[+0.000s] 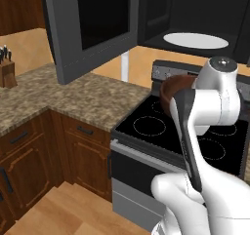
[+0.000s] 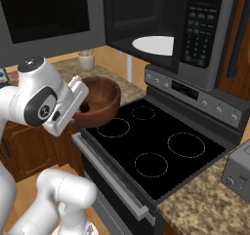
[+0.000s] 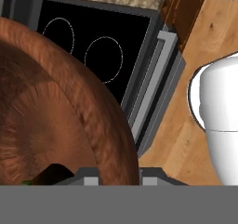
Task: Pick the bell pepper from the sink and place it in the bowl. Then pick the bowl and place it in the microwave. Then close the microwave door and press the start button.
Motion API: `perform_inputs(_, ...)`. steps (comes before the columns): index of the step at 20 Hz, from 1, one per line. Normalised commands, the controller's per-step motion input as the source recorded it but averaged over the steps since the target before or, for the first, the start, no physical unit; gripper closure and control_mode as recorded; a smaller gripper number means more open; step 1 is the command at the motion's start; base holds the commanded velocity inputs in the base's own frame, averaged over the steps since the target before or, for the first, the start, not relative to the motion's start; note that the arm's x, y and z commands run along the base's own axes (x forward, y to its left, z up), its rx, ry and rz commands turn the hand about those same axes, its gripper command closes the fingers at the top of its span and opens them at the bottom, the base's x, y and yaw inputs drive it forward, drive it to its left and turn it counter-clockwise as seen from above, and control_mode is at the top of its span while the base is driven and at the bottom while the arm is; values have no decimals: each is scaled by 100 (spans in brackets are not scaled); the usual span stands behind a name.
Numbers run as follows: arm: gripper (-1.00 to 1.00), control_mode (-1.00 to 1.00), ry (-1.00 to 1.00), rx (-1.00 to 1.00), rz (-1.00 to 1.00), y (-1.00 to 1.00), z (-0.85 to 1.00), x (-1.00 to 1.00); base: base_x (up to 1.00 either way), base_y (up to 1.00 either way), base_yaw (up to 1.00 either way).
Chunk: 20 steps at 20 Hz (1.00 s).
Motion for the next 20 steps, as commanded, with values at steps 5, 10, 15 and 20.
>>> perform_inputs(5, 100, -100, -14, 0, -12, -3, 41, 13, 0, 0, 0)
perform_inputs(10, 100, -100, -27, -1, -10, 0, 77, 0, 0, 0, 0)
perform_inputs(15, 100, -100, -31, -5, -10, -3, 77, 5, 0, 0, 0)
perform_inputs(20, 100, -100, -16, -10, -12, -9, 64, 12, 0, 0, 0)
